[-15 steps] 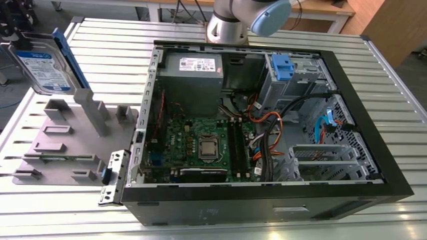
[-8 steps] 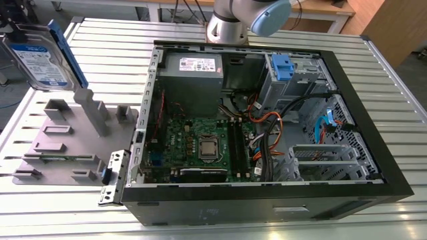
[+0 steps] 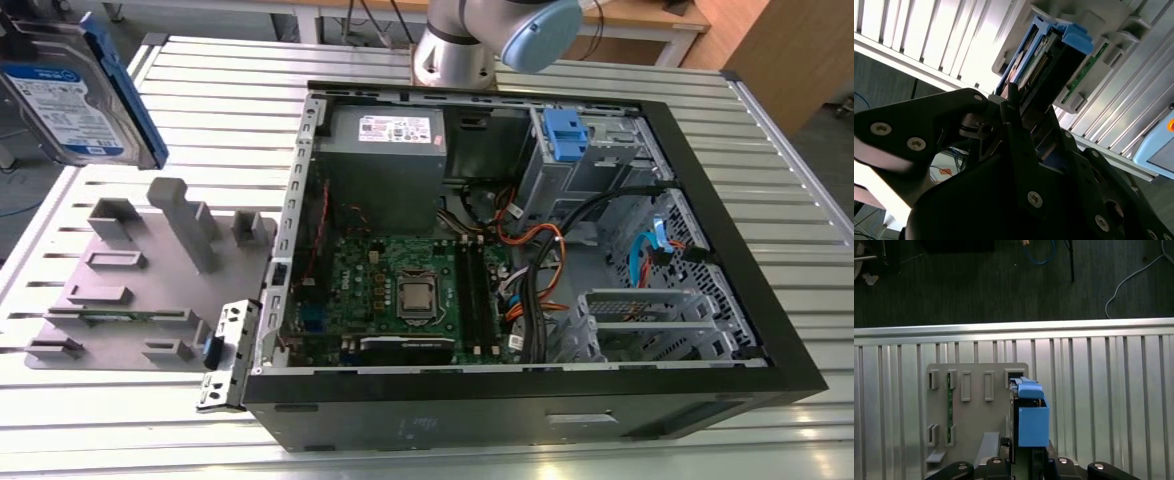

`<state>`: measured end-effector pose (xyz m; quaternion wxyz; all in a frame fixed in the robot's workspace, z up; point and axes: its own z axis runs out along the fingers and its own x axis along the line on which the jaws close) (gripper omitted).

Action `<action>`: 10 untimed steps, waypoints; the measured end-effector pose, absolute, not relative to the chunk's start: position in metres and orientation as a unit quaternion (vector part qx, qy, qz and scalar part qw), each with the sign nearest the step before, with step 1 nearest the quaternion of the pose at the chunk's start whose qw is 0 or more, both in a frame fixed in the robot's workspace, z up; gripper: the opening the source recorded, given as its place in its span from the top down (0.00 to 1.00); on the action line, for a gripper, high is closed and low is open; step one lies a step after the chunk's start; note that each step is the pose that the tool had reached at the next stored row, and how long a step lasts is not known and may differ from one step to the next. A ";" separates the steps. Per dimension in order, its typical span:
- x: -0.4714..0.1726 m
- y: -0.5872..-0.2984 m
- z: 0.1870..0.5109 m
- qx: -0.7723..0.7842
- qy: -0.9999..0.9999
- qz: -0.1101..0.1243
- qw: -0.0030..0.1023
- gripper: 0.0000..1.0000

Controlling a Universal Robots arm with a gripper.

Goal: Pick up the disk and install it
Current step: 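Pick up the disk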

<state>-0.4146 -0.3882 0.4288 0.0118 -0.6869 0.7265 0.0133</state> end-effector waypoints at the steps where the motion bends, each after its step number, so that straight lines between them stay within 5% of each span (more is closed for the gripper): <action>1: -0.415 -0.388 0.432 -0.687 0.726 0.013 0.012 0.65; 10: -0.415 -0.388 0.458 -0.687 0.726 0.013 0.012 0.65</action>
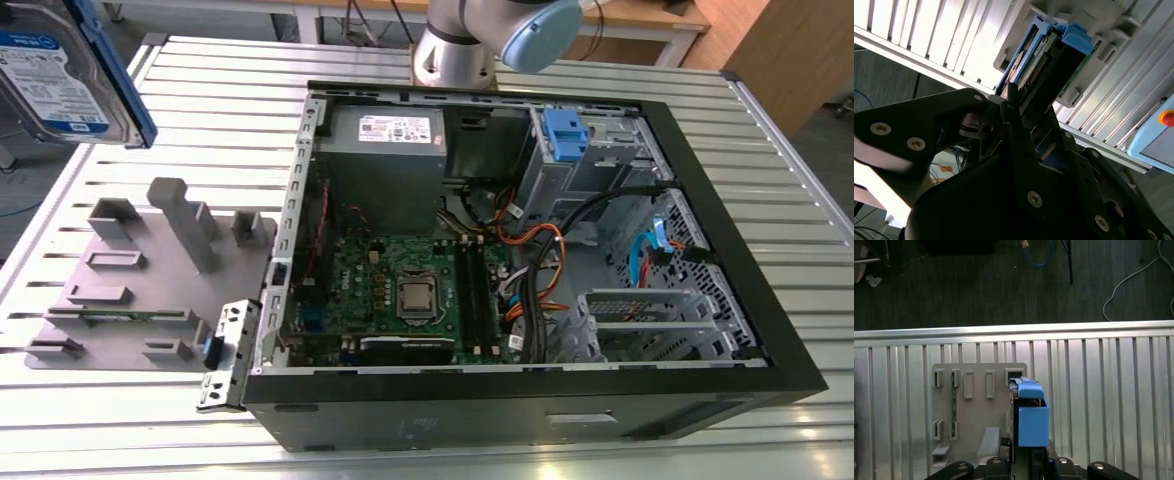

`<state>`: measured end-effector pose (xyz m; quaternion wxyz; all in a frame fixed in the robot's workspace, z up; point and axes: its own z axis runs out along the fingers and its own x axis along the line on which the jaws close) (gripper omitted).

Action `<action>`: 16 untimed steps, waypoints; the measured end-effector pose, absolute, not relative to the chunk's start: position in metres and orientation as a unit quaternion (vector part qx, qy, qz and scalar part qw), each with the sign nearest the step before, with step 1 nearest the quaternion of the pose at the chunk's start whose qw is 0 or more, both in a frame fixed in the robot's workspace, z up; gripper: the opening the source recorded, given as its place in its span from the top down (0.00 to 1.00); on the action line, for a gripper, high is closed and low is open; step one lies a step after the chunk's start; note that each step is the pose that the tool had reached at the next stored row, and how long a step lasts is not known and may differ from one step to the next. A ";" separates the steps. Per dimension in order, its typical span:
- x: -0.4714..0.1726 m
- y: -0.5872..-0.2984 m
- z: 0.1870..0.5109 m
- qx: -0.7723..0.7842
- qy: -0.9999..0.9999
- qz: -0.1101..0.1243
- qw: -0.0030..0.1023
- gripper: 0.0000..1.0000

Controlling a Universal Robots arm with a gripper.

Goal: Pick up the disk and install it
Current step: 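Pick up the disk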

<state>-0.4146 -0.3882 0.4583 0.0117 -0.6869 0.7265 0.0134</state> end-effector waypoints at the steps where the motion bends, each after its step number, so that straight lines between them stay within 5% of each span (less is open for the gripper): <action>1: -0.415 -0.388 0.461 -0.687 0.726 0.013 0.012 0.65; 16: -0.415 -0.388 0.476 -0.687 0.726 0.013 0.012 0.65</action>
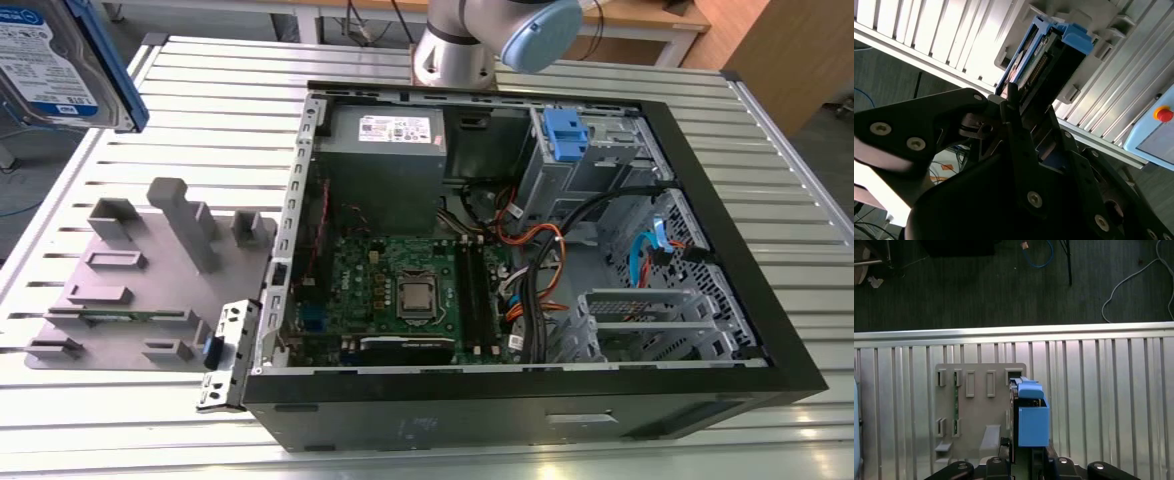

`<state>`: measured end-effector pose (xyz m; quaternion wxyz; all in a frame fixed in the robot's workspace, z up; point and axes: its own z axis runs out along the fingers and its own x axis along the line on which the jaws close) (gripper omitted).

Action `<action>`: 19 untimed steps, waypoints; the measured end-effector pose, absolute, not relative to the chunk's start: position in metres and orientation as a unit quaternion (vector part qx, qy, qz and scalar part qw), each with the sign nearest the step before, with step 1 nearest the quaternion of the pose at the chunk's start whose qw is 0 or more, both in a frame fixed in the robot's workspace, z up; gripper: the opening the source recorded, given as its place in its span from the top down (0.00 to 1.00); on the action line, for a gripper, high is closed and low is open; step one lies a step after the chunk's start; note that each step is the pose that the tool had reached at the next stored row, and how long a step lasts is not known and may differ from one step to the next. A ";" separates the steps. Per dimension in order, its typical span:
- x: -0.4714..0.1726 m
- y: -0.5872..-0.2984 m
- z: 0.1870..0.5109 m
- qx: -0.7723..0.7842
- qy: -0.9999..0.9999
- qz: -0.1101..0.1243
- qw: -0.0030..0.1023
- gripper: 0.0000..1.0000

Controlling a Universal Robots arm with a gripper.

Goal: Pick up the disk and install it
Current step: 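Pick up the disk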

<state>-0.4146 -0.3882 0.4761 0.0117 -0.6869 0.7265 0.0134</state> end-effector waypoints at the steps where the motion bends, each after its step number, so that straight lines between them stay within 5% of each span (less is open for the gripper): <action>1: -0.415 -0.388 0.476 -0.687 0.726 0.013 0.012 0.65; 19: -0.400 -0.388 0.476 -0.687 0.726 0.013 0.012 0.65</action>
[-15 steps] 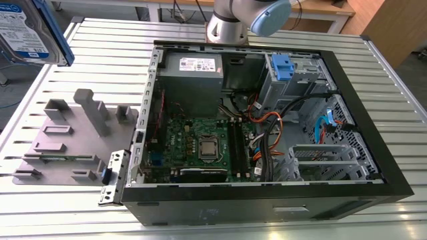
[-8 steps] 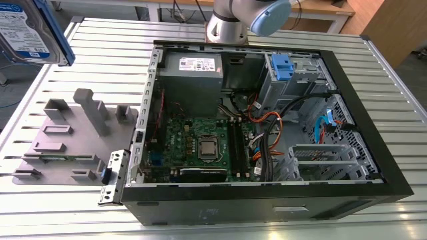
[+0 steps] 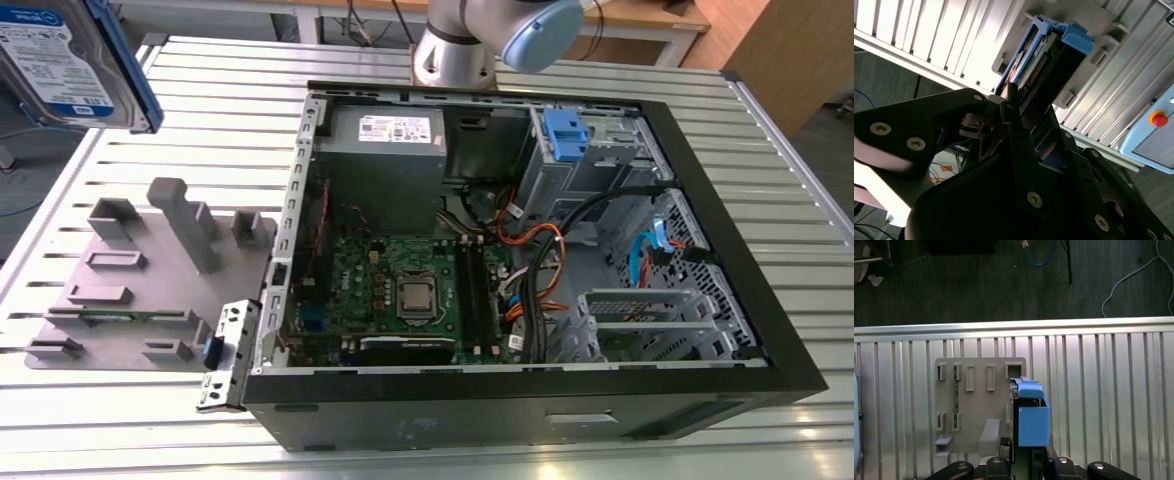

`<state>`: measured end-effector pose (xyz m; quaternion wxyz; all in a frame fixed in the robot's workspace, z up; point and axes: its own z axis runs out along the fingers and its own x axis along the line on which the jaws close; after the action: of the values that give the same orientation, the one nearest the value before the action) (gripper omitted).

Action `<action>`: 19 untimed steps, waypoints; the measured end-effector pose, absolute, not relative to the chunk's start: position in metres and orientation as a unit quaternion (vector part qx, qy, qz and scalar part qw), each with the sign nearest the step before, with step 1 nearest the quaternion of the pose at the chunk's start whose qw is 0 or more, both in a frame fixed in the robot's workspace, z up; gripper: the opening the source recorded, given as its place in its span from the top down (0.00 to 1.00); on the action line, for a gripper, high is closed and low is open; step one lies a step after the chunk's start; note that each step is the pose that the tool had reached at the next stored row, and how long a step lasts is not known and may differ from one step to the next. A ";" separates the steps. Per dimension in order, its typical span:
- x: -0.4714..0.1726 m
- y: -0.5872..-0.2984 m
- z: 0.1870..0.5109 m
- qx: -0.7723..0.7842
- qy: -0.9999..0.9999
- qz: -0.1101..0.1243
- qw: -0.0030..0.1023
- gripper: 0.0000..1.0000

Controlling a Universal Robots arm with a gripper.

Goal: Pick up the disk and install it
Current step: 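Pick up the disk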

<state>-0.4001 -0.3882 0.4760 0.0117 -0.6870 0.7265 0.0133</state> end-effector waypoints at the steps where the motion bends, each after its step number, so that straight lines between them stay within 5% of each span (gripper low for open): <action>1: -0.398 -0.388 0.476 -0.687 0.726 0.013 0.012 0.65; 19: -0.346 -0.388 0.476 -0.687 0.727 0.013 0.012 0.65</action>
<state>-0.3462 -0.3882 0.4761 0.0117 -0.6869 0.7265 0.0133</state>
